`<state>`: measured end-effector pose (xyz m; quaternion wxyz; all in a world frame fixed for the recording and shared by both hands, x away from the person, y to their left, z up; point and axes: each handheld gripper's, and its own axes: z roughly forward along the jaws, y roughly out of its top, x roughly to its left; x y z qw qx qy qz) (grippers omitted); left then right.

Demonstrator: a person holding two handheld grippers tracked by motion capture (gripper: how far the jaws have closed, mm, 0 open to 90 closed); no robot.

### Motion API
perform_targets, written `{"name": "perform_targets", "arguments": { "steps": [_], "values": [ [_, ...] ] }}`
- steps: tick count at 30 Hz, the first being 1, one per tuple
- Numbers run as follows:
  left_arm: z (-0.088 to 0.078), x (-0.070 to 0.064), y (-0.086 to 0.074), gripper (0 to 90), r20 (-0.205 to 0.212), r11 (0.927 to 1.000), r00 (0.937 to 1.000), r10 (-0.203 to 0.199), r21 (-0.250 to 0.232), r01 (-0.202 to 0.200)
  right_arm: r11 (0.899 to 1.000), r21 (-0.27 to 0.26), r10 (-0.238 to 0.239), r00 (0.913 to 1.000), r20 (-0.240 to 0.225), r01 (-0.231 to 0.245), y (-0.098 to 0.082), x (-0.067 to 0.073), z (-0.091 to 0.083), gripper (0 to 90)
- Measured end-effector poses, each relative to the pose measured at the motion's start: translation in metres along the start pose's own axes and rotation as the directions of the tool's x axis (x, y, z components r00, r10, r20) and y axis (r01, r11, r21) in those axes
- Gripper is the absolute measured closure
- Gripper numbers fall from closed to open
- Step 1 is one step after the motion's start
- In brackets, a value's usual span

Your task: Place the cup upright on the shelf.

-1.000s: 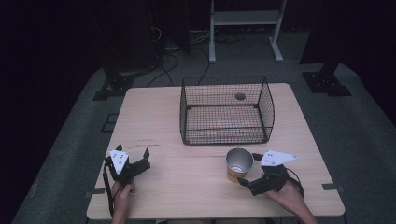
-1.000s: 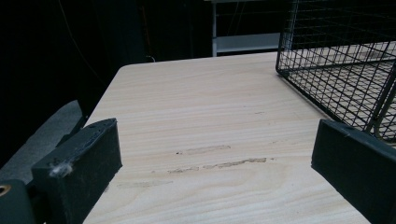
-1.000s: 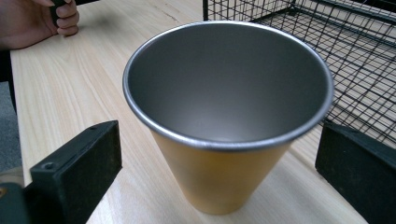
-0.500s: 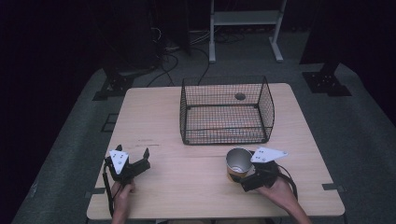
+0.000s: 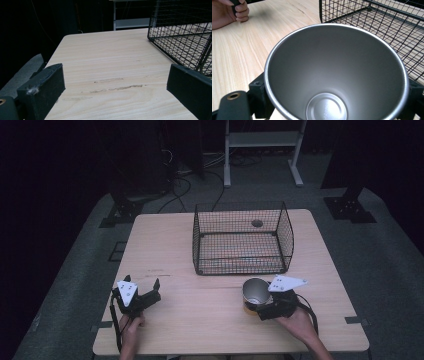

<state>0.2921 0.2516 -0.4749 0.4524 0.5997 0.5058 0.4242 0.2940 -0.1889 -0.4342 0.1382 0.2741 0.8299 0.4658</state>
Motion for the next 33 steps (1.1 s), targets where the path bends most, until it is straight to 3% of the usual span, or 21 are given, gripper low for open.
{"name": "perform_targets", "arguments": {
  "steps": [14,33],
  "values": [
    [0.0,0.0,0.0,0.8,0.001,1.0,1.0,0.001,0.0,-0.001,0.999,0.009,0.034,0.9979,-0.054,-0.034,0.029,-0.024,-0.015,12.9],
    [0.0,0.0,0.0,0.8,0.0,1.0,1.0,0.0,0.001,0.0,0.999,0.0,0.033,0.9979,-0.055,-0.033,0.056,-0.042,-0.03,12.9]
  ]
}}
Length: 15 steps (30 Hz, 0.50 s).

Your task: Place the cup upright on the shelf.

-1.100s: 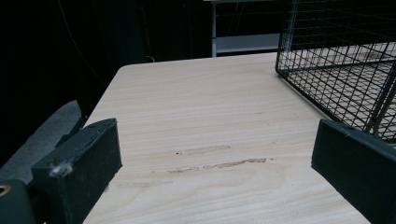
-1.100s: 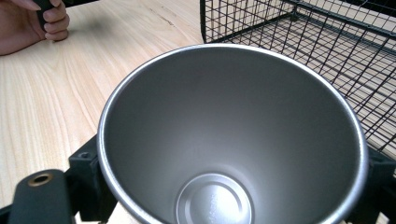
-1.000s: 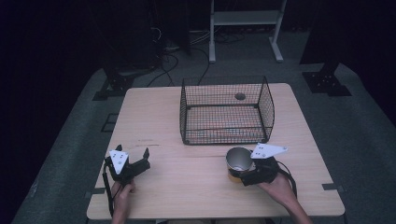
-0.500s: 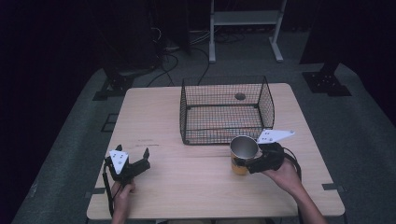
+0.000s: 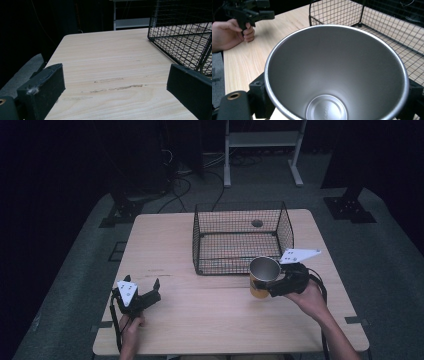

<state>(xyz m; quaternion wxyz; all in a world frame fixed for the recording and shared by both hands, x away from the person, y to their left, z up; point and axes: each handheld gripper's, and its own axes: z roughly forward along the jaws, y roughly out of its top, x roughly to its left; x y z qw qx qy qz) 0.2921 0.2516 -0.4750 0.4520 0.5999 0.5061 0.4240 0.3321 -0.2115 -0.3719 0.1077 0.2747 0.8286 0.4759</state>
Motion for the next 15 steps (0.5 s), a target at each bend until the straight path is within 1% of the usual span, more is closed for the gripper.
{"name": "perform_targets", "arguments": {
  "steps": [8,9,15],
  "values": [
    [0.0,0.0,0.0,0.8,0.0,1.0,1.0,0.001,0.002,-0.001,1.0,-0.005,-0.003,0.9998,0.02,0.003,0.017,-0.01,-0.01,12.9],
    [0.0,0.0,0.0,0.8,0.0,1.0,1.0,0.001,0.002,-0.001,1.0,-0.005,-0.003,0.9998,0.02,0.003,0.017,-0.01,-0.01,12.9],
    [0.0,0.0,0.0,0.8,0.0,1.0,1.0,-0.001,0.001,0.001,1.0,-0.017,-0.015,0.9995,0.029,0.016,0.036,-0.016,-0.015,12.9]
  ]
}}
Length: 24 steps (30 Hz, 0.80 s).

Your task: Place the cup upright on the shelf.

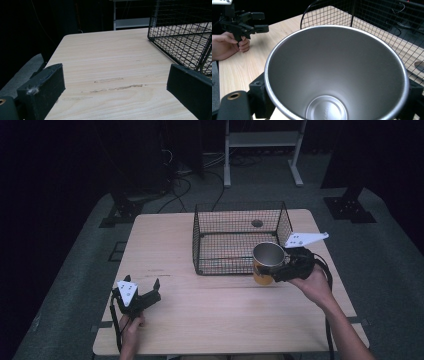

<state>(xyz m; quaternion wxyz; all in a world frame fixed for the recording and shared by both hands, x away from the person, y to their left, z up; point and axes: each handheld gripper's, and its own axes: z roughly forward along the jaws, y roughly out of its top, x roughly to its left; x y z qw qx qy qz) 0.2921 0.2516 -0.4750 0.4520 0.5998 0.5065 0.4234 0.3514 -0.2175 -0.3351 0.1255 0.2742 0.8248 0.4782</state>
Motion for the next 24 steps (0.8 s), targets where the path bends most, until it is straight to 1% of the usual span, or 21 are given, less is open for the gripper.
{"name": "perform_targets", "arguments": {
  "steps": [5,16,22,24],
  "values": [
    [0.0,0.0,0.0,0.8,0.001,1.0,1.0,0.002,-0.001,-0.002,1.0,-0.005,-0.007,1.0,0.007,0.007,0.012,-0.004,-0.002,12.9],
    [0.0,0.0,0.0,0.8,0.002,1.0,1.0,0.001,-0.001,-0.001,1.0,0.001,0.002,0.9999,0.016,-0.002,0.034,-0.02,-0.004,12.9],
    [0.0,0.0,0.0,0.8,0.003,1.0,1.0,0.002,-0.001,-0.001,1.0,-0.001,0.002,0.9996,0.027,-0.002,0.047,-0.029,-0.003,12.9],
    [0.0,0.0,0.0,0.8,0.003,1.0,1.0,0.001,0.0,-0.001,1.0,0.001,0.003,0.9996,0.028,-0.003,0.049,-0.03,-0.002,12.9]
  ]
}}
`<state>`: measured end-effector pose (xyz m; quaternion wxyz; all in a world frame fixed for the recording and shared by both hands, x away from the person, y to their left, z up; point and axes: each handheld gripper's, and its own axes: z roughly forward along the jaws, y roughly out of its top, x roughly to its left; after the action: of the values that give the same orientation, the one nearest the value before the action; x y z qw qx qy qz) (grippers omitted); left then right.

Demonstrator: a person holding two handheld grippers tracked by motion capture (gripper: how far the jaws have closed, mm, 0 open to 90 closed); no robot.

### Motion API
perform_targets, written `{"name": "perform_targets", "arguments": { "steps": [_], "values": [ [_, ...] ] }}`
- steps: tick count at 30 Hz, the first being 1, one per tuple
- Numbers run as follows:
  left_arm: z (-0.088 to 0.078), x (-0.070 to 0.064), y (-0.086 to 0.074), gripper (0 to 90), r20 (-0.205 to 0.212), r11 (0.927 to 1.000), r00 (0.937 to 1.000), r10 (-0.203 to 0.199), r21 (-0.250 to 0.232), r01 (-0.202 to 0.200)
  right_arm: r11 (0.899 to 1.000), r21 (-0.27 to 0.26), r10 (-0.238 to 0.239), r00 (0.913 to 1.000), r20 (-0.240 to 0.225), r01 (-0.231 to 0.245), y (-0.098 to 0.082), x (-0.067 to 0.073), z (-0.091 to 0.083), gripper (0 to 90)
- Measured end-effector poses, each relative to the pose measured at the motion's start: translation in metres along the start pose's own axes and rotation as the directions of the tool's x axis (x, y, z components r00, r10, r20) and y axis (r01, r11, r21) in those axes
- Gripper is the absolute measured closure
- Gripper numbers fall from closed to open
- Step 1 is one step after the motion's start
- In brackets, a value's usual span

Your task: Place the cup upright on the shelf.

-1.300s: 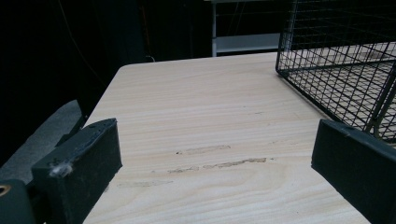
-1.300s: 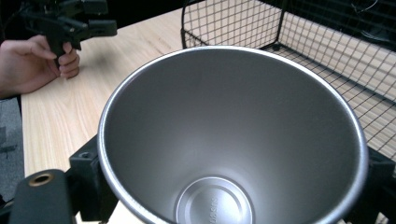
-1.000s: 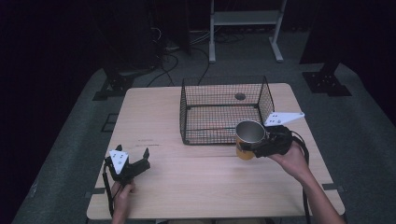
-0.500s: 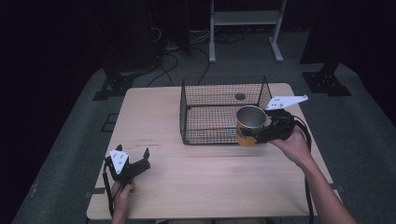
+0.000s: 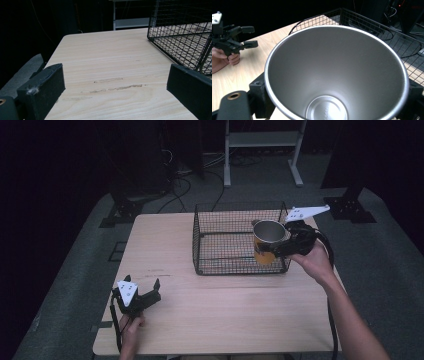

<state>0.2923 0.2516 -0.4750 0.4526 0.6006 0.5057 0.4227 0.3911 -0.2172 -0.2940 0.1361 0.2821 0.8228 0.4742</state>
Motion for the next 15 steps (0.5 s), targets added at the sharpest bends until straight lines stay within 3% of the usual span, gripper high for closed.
{"name": "perform_targets", "arguments": {
  "steps": [15],
  "values": [
    [0.0,0.0,0.0,0.8,0.001,1.0,1.0,0.0,-0.001,0.0,0.999,0.053,0.005,0.9998,0.021,-0.006,0.026,-0.024,0.032,12.9]
  ]
}}
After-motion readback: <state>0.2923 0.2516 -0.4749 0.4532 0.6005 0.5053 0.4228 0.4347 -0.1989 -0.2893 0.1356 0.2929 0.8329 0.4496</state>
